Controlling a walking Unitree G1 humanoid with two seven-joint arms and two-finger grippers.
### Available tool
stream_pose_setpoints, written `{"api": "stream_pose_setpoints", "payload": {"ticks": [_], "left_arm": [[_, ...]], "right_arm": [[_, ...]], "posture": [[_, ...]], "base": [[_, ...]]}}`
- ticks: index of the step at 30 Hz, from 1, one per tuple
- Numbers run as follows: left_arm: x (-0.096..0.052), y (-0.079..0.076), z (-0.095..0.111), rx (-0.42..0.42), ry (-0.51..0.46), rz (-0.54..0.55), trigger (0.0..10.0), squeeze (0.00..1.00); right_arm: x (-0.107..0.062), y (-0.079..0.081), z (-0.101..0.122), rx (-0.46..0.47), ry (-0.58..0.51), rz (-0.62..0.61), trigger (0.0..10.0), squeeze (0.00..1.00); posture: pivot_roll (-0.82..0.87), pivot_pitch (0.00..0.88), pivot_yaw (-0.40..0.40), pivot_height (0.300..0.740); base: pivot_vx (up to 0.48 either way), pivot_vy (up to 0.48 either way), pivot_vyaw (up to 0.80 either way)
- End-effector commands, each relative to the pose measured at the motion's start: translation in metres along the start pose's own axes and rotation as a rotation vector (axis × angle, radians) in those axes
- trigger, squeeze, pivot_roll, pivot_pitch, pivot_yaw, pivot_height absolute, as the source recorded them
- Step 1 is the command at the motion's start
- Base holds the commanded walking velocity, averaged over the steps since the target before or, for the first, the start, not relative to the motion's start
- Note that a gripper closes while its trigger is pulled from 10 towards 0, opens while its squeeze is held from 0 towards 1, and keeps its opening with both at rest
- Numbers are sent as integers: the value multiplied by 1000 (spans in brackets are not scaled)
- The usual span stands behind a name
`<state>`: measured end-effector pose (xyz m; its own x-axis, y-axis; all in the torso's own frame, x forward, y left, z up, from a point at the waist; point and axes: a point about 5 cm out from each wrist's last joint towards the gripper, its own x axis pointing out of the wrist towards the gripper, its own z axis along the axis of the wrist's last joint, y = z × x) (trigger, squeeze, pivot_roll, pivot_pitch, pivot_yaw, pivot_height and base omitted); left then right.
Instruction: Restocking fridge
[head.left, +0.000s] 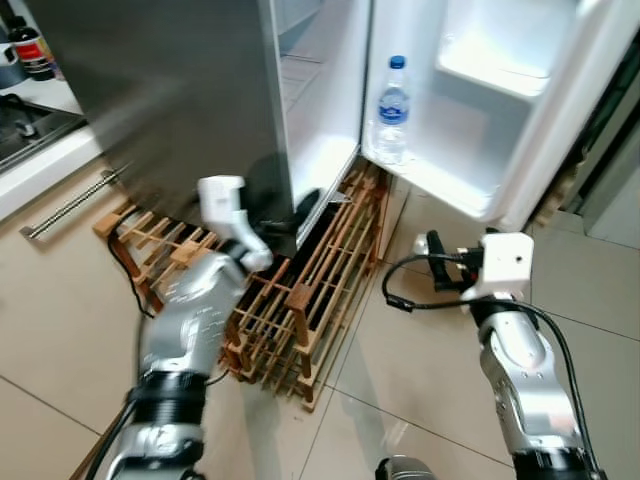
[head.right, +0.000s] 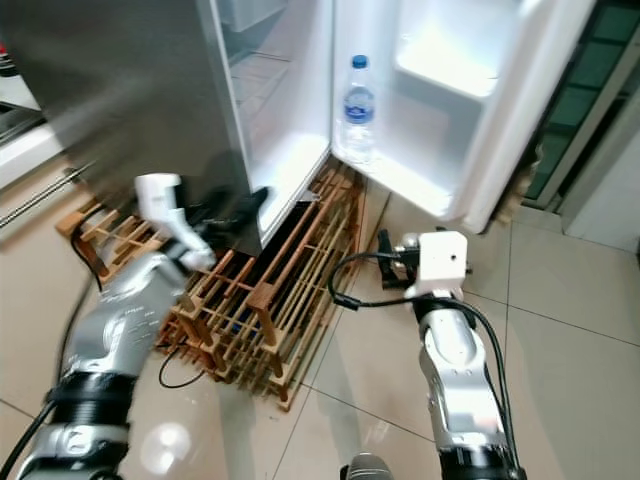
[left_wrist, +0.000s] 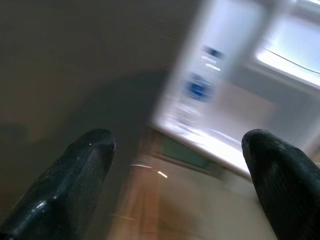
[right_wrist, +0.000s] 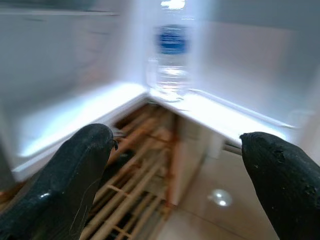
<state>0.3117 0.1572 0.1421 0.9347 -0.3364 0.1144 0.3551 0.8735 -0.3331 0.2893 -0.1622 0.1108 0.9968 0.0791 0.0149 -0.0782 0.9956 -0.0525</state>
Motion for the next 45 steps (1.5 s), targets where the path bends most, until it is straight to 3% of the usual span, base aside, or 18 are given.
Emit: {"api": "stream_pose_setpoints", "payload": {"ticks": [1,3,7,12,16,25,28,31,38,43,45], "left_arm": [[-17,17,6,46,-27,107,10000,0],[-32,28,8,63,-39,189,10000,0],[-41,30,14,103,-56,274,10000,0],[-31,11,20,151,-65,250,10000,0],[-25,-9,21,226,-54,129,10000,0],[-21,-10,18,210,-35,126,10000,0],[-8,-25,11,166,-47,135,10000,0],[6,-35,4,202,-28,137,10000,0],[11,-30,1,222,-14,185,10000,0],[13,-22,0,230,-35,287,10000,0],[8,-12,2,323,-29,386,10000,0]], "right_arm": [[7,7,3,24,-10,39,10000,0],[10,9,3,33,-7,54,10000,0],[14,9,-3,44,22,80,10000,0],[18,8,-3,63,23,84,10000,0],[20,6,-4,84,13,66,10000,0],[21,14,-3,120,4,65,10000,0],[23,1,-1,115,2,55,10000,0],[26,-9,3,122,-6,14,10000,0],[30,-7,11,108,-30,26,10000,0],[31,2,10,104,-8,94,10000,0],[34,1,14,86,-19,119,10000,0]], "posture": [[-39,0,15,740],[-15,0,4,740],[14,0,-14,740],[24,0,-8,740],[12,0,30,740],[-7,0,29,740],[-16,0,28,740],[-45,0,29,740],[-77,0,6,740],[-74,0,-49,740],[-61,0,-53,740]], "base": [[0,0,656],[0,0,656],[0,0,645],[0,0,625],[0,0,614],[0,173,610],[0,0,600],[0,0,596],[0,0,589],[0,0,590],[0,0,584]]}}
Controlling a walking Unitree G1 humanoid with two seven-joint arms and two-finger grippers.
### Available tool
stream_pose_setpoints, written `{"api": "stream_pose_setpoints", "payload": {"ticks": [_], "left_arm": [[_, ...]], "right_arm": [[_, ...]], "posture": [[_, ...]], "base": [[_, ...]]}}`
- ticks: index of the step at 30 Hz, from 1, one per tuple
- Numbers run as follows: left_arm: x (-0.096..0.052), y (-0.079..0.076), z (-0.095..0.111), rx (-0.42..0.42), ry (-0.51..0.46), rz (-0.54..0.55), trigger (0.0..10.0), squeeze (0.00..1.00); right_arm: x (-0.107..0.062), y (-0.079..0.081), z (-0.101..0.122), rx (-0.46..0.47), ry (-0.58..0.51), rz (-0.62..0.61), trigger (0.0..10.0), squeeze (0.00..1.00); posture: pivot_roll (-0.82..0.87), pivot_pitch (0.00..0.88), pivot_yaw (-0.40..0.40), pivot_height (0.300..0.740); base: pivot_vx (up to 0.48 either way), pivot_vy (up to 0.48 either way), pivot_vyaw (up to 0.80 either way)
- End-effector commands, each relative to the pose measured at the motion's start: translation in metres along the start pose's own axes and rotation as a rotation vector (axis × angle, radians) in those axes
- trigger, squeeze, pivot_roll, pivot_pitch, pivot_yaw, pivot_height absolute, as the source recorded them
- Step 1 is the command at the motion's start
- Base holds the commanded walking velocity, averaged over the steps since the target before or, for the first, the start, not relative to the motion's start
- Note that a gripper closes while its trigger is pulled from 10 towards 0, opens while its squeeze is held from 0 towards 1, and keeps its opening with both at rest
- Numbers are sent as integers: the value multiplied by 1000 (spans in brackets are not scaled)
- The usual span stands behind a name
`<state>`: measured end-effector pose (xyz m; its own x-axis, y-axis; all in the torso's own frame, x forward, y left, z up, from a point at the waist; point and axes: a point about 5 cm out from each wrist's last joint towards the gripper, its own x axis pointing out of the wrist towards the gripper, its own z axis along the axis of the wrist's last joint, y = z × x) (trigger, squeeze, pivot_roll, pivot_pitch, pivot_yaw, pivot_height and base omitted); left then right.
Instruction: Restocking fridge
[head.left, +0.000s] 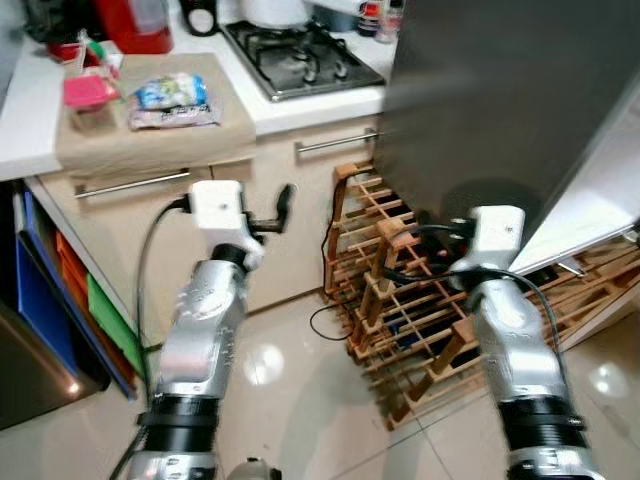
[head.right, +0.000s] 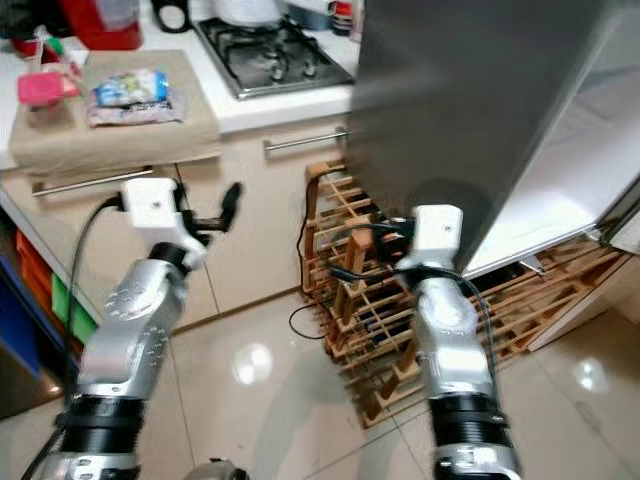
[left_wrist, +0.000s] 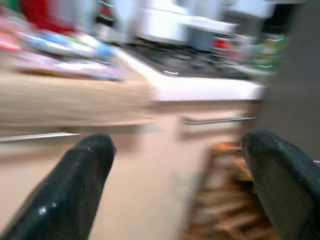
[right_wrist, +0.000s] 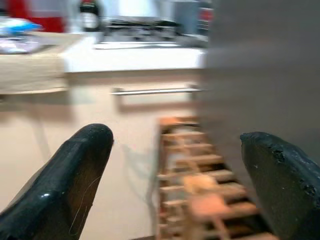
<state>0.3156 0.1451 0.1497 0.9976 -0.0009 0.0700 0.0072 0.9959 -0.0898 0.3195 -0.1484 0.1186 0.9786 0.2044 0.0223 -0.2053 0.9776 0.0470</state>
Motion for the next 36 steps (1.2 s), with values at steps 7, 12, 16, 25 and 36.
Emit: {"api": "stream_pose_setpoints", "payload": {"ticks": [7,12,16,25,36], "left_arm": [[-9,24,-7,145,29,157,10000,0],[-12,36,-2,197,12,181,10000,0],[-6,29,12,246,-52,131,10000,0],[5,20,12,274,-38,79,10000,0],[15,6,19,164,-85,8,10000,0]], "right_arm": [[3,-17,9,-13,-19,-36,10000,0],[3,-15,6,10,-26,-50,10000,0],[3,-3,2,43,-34,-35,10000,0],[3,7,-1,67,-40,-16,10000,0],[5,-1,19,-21,-136,-122,10000,0]], "posture": [[-58,0,-43,740],[-33,0,6,740],[-29,0,24,740],[-37,0,42,740],[-46,0,15,740]], "base": [[0,0,581],[0,0,579],[0,0,562],[0,0,549],[0,0,176]]}}
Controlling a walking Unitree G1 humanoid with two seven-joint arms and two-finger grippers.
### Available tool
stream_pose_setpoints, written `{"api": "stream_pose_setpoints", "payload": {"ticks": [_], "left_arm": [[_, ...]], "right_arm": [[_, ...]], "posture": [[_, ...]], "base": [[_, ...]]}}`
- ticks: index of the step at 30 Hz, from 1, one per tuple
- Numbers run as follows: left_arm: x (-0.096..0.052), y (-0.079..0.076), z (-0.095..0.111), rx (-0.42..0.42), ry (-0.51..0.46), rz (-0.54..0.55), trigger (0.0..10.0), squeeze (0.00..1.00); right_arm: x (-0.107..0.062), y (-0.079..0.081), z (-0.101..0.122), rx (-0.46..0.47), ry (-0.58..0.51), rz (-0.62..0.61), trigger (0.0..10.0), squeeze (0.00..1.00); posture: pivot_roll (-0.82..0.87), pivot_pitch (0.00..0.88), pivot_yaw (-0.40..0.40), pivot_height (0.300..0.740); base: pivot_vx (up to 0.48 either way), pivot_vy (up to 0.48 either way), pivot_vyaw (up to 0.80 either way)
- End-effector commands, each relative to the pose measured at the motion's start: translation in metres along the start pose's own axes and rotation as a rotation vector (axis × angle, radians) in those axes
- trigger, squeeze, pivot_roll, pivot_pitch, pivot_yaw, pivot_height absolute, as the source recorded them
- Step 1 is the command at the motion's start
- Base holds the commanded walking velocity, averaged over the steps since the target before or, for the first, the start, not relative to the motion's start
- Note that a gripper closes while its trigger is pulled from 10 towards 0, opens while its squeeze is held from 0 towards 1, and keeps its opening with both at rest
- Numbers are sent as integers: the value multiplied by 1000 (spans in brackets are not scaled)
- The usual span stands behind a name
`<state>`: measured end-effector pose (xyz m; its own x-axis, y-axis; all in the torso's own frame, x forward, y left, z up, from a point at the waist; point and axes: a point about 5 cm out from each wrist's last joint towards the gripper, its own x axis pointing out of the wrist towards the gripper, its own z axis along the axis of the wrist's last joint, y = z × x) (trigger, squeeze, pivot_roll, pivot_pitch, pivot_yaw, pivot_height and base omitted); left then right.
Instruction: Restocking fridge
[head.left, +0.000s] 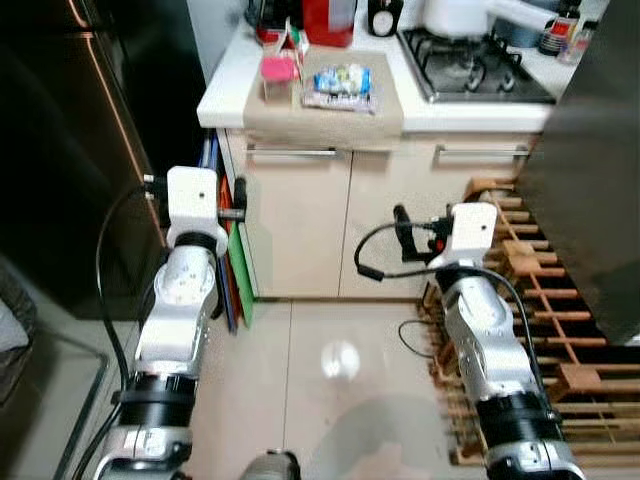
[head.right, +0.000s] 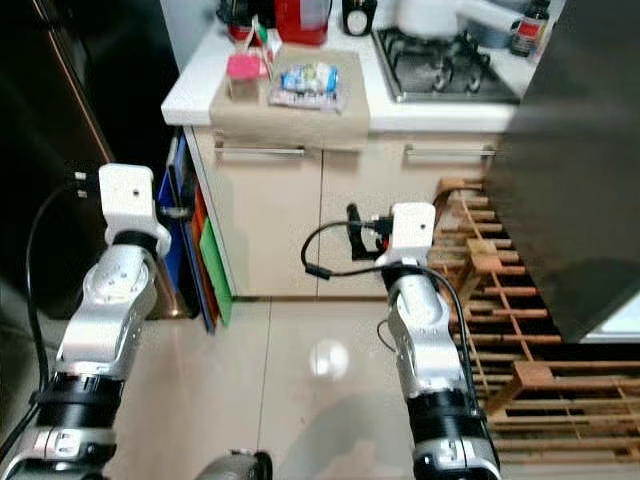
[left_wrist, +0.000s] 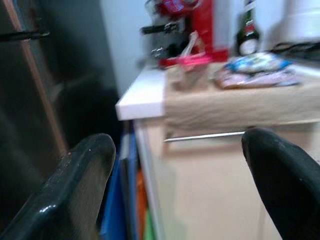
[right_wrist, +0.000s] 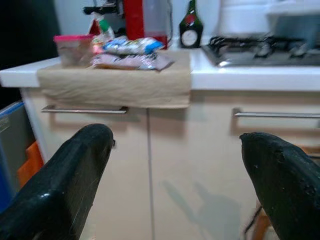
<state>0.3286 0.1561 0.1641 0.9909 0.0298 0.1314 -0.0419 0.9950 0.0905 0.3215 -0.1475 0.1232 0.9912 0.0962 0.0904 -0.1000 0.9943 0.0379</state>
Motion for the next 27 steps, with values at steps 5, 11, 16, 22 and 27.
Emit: {"api": "stream_pose_setpoints", "payload": {"ticks": [5,11,16,22,27], "left_arm": [[6,-14,11,-106,-58,-59,10000,0],[10,-10,16,-117,-78,-56,10000,0],[10,-12,14,-120,-74,-59,10000,0],[11,-13,15,-128,-76,-68,10000,0],[12,-14,17,-126,-82,-71,10000,0]], "right_arm": [[7,1,17,-9,-72,-12,10000,0],[7,5,22,-23,-95,1,10000,0],[6,7,20,-19,-90,2,10000,0],[6,9,19,-17,-84,10,10000,0],[6,10,19,-19,-82,15,10000,0]], "posture": [[-52,0,10,740],[-58,0,19,740],[-60,0,23,740],[-58,0,23,740],[-58,0,25,740]], "base": [[307,0,0],[480,0,0],[480,0,0],[480,0,0],[480,0,0]]}}
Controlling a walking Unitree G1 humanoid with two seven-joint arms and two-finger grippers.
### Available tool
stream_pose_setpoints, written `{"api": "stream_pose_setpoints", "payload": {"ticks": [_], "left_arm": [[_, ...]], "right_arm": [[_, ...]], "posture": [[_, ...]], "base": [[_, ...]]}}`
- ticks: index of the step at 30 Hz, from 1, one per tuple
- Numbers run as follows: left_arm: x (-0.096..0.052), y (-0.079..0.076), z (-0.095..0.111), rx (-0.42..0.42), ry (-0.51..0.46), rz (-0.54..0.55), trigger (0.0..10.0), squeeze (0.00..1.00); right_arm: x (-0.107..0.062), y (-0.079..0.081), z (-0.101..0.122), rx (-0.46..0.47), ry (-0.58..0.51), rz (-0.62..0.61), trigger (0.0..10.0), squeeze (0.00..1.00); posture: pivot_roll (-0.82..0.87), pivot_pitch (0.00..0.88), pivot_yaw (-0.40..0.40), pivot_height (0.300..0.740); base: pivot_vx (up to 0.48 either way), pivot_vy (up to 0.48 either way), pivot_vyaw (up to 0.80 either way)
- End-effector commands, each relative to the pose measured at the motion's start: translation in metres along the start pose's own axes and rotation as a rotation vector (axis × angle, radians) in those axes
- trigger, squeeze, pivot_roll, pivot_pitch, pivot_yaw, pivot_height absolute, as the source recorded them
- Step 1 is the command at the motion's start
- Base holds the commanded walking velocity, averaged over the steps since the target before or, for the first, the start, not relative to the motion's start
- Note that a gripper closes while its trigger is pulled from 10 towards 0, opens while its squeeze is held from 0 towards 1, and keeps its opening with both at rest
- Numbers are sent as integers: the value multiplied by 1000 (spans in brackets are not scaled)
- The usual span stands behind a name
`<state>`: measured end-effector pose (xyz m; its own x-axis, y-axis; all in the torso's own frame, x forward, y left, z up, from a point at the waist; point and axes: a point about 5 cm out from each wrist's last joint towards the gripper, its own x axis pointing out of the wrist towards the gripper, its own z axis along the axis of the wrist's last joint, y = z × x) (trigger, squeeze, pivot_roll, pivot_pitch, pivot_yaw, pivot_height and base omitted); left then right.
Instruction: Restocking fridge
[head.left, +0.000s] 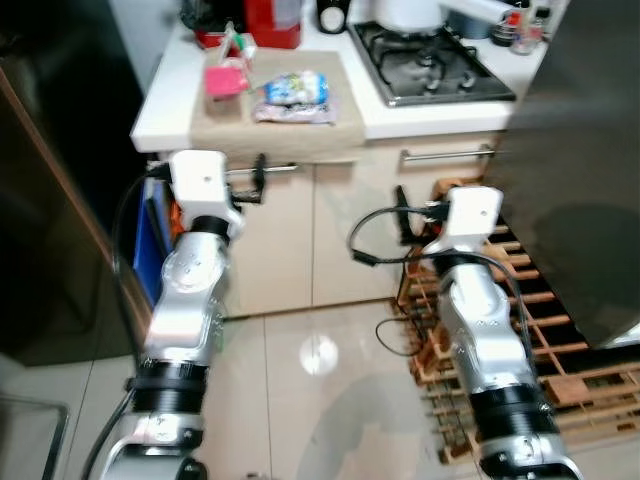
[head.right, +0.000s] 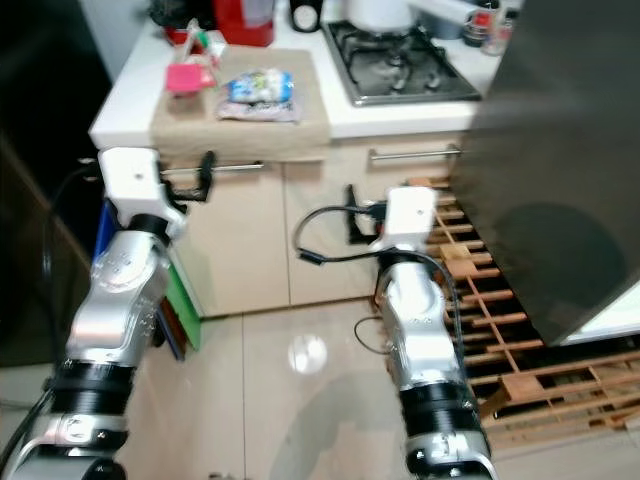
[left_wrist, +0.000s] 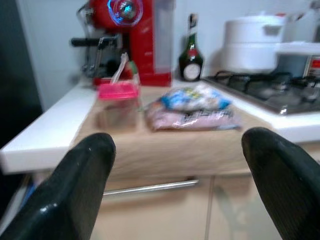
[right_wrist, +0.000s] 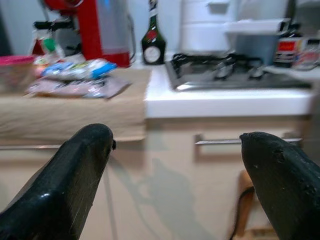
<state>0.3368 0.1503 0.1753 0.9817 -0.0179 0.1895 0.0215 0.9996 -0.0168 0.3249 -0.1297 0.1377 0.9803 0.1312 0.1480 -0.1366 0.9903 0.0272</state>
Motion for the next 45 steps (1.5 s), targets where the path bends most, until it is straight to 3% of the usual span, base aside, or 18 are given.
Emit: {"api": "stream_pose_setpoints", "payload": {"ticks": [1,13,19,29,42,45], "left_arm": [[3,-9,6,-9,-22,-28,10000,0],[4,-10,7,-10,-26,-30,10000,0],[3,-10,7,-15,-29,-21,10000,0],[6,-14,15,-38,-40,-33,10000,0],[7,-26,25,-58,-50,-82,10000,0],[8,-32,31,-48,-67,-114,10000,0]], "right_arm": [[0,-7,5,-13,-23,-21,10000,0],[-1,-5,4,-13,-19,-12,10000,0],[-3,2,5,-34,-16,51,10000,0],[-4,-3,8,-29,-18,31,10000,0],[-5,-11,20,-51,-49,8,10000,0],[-5,-14,30,-84,-98,-37,10000,0]], "posture": [[-58,0,25,740],[-60,0,26,740],[-62,0,24,740],[-62,14,9,740],[-67,20,3,740],[-72,18,10,740]], "base": [[480,0,0],[480,0,0],[480,0,355],[480,0,131],[0,0,0],[0,0,0]]}}
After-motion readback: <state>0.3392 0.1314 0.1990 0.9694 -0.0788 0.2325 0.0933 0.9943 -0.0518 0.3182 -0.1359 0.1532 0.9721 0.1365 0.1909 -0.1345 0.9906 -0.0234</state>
